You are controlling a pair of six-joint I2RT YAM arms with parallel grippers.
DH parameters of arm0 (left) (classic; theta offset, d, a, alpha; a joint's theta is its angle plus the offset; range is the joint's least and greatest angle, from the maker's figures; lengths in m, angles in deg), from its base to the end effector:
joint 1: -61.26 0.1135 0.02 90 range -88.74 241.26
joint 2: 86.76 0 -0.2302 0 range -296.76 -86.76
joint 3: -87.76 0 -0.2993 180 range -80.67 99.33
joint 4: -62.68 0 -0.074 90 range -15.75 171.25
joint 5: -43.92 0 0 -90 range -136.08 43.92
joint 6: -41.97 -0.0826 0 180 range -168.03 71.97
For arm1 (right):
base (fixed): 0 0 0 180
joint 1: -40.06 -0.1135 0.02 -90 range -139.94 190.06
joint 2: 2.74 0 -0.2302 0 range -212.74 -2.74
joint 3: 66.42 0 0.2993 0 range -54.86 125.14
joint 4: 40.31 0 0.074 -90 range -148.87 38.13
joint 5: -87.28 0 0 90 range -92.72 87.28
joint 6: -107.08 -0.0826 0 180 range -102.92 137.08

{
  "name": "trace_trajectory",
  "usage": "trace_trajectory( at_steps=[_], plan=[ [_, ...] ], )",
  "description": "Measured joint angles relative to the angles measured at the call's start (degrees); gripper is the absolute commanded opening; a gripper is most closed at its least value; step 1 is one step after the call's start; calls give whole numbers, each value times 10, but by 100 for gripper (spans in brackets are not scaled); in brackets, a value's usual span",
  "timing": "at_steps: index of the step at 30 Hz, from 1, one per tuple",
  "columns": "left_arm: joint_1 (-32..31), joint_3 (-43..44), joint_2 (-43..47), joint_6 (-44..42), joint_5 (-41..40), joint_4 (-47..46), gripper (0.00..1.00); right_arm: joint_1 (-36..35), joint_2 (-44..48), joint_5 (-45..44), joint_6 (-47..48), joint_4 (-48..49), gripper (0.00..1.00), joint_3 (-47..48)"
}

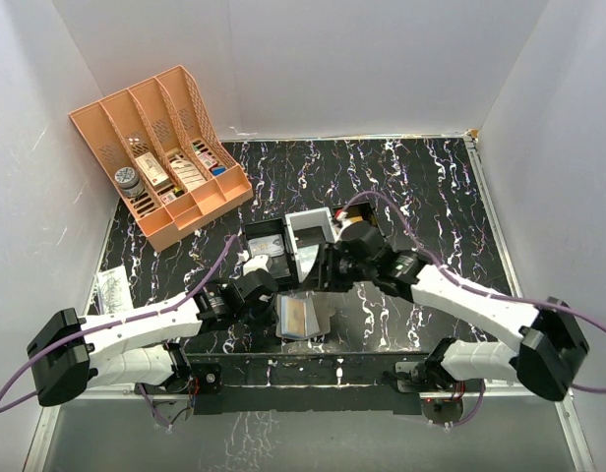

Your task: Take the credit cards out of the card holder

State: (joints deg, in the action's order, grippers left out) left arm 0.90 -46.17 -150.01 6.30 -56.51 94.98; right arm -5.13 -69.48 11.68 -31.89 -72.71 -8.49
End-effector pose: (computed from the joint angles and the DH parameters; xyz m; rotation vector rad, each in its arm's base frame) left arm 0.1629 -0.2561 0.1127 0.0480 2.5344 -0.6625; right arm 0.2256 0.2562 0.1777 -0.0615 2.5353 1.0587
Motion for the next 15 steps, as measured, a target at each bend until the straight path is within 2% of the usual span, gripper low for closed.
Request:
trace_trajectory(
  at_steps=[6,15],
  plan=[
    [0,0,-1,-2,1,-1,0,-73,-84,7,-16,20,33,8],
    [0,0,-1,-6,3,4,0,-80,-158,-12,-31,16,31,5]
  ],
)
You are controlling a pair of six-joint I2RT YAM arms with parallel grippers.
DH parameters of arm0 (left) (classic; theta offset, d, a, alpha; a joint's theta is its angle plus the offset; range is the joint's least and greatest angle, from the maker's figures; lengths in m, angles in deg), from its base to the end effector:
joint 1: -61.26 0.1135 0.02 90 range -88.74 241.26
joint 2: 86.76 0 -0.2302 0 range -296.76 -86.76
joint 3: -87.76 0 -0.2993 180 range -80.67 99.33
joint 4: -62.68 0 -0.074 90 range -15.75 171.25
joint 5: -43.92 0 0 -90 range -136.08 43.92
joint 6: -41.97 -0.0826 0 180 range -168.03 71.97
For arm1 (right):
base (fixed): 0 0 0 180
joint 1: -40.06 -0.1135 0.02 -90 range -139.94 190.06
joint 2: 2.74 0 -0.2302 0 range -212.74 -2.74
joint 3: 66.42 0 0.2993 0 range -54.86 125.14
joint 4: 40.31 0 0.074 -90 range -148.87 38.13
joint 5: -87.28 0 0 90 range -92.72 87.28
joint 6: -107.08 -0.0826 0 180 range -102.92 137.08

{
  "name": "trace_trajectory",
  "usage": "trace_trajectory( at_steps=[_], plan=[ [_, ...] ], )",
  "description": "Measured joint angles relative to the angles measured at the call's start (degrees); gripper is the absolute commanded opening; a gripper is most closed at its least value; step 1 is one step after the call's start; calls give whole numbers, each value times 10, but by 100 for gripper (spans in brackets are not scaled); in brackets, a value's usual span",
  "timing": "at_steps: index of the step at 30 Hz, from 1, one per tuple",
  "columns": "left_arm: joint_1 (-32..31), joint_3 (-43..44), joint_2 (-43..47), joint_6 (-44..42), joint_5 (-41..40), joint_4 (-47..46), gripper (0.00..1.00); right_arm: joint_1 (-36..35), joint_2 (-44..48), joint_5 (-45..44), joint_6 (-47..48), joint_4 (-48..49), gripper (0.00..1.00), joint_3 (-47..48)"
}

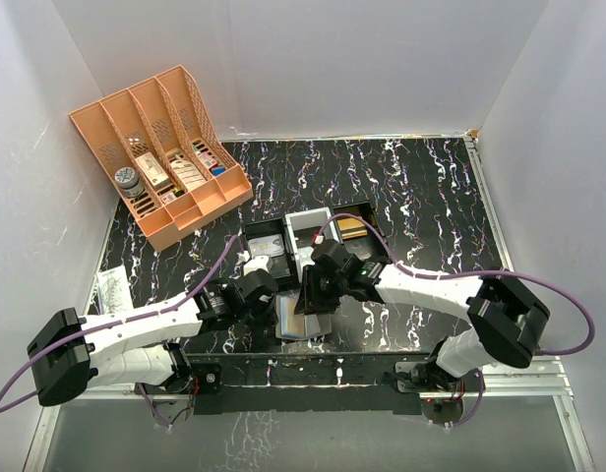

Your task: Take the credit cards out of the card holder

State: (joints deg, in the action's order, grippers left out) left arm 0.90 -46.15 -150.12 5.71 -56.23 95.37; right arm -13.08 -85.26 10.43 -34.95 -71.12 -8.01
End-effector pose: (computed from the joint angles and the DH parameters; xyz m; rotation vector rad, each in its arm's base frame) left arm 0.1623 -0.2557 0.1115 0.0646 2.5418 -0.6543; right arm 0.1961 0.2929 0.0931 -0.1295 2.8069 0.9016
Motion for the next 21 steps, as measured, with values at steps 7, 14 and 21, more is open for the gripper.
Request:
trace_trajectory(
  at_steps=[7,14,21],
  plan=[
    [0,0,0,3,1,3,29,0,-21,-31,-26,3,30,-31],
    [0,14,0,7,-24,37,64,0,-23,-47,-54,20,31,-59],
    [17,54,-7,-15,-41,41,57,0,-20,-57,-62,31,31,-62]
  ],
)
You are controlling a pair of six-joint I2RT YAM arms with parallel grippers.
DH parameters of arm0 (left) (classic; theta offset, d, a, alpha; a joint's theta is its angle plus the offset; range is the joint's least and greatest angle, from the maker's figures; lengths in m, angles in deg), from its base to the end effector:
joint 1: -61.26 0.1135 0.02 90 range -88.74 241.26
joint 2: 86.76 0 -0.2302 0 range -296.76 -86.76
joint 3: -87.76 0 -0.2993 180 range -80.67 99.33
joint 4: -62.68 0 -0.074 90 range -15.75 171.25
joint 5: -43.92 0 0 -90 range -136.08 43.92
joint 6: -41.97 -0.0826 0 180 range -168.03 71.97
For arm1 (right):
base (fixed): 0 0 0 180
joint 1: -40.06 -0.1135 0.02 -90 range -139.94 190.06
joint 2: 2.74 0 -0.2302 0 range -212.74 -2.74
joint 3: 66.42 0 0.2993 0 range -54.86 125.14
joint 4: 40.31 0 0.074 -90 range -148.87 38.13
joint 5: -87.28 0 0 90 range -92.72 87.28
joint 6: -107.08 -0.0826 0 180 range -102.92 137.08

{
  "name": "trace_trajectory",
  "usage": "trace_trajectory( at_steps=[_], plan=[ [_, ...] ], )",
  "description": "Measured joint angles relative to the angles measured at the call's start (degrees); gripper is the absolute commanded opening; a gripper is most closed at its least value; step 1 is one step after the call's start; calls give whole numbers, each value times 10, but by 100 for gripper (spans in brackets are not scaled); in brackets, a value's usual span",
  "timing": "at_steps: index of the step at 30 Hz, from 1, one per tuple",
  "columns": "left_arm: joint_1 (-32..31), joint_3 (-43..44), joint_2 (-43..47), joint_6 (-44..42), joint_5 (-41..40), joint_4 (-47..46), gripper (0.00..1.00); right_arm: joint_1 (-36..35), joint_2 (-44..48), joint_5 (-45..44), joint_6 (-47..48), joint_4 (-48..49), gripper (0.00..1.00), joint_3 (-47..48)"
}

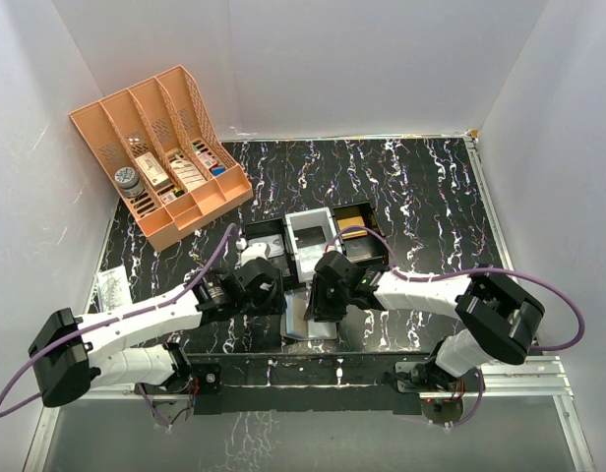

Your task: Take the credit cards out of the card holder

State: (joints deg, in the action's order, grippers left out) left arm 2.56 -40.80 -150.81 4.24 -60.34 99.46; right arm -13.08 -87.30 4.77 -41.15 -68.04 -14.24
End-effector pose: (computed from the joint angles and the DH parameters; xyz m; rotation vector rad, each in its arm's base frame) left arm 0.1793 -0.2557 0.1382 0.0245 2.4839 -0.5806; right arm 0.1885 0.2694 0.0472 0.0771 2.8611 0.7365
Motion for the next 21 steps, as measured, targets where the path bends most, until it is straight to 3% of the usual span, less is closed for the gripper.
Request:
trace_trajectory(
  at_steps=[3,10,21],
  plan=[
    [30,0,-3,-16,6,-8,52,0,0,-1,0,0,31,0],
    [99,0,-12,-48,30,-33,49,0,0,-1,0,0,31,0],
    [122,0,-75,-73,38,-68,48,0,0,-1,0,1,31,0]
  ],
)
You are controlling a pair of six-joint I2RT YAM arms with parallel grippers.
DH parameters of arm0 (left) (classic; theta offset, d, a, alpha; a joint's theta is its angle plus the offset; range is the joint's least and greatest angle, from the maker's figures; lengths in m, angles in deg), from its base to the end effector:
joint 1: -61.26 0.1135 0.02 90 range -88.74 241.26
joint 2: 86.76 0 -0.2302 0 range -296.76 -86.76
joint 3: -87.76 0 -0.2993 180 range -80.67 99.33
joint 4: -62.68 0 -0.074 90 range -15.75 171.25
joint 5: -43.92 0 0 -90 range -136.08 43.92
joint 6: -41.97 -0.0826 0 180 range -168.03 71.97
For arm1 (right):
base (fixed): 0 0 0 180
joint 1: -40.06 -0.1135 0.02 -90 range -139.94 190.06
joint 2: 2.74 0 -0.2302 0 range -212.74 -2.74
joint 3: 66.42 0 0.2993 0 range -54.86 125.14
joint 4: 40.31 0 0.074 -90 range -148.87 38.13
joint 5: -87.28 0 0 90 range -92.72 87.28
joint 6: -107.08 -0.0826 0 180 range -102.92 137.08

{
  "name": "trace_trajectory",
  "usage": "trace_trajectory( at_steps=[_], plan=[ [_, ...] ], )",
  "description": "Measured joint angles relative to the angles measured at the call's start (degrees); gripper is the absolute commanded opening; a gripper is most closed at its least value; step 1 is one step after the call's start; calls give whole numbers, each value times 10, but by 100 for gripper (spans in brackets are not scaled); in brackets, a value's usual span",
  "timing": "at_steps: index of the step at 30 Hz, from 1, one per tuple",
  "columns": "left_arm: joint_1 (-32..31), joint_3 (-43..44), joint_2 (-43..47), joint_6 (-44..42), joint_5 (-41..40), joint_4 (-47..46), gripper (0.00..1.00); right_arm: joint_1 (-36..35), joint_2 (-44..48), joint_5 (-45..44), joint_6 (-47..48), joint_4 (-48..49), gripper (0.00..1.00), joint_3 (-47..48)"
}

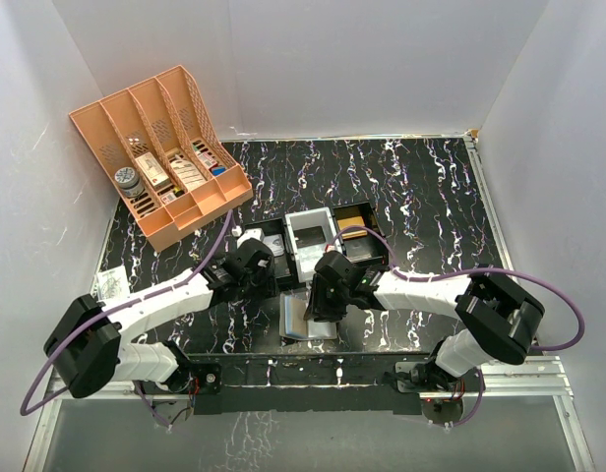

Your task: Take the credit cards out of the card holder

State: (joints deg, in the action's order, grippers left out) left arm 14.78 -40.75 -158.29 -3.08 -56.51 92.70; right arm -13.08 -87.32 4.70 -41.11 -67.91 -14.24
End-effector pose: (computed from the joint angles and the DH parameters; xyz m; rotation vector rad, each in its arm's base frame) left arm 0.2366 -0.2275 0.1103 -0.0493 2.4871 -0.4883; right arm 0.1888 0.2696 0.0473 0.0763 2.8587 0.7372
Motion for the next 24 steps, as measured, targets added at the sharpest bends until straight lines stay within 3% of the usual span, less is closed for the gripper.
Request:
trace_trajectory(
  at_steps=[18,21,24],
  plan=[
    [40,31,-63,-39,-10,-49,48,0,-4,0,3,0,31,5],
    [48,31,-63,-45,-9,-52,51,0,-6,0,6,0,31,10],
    [56,35,-63,-54,1,-50,61,0,-7,0,10,0,31,12]
  ],
)
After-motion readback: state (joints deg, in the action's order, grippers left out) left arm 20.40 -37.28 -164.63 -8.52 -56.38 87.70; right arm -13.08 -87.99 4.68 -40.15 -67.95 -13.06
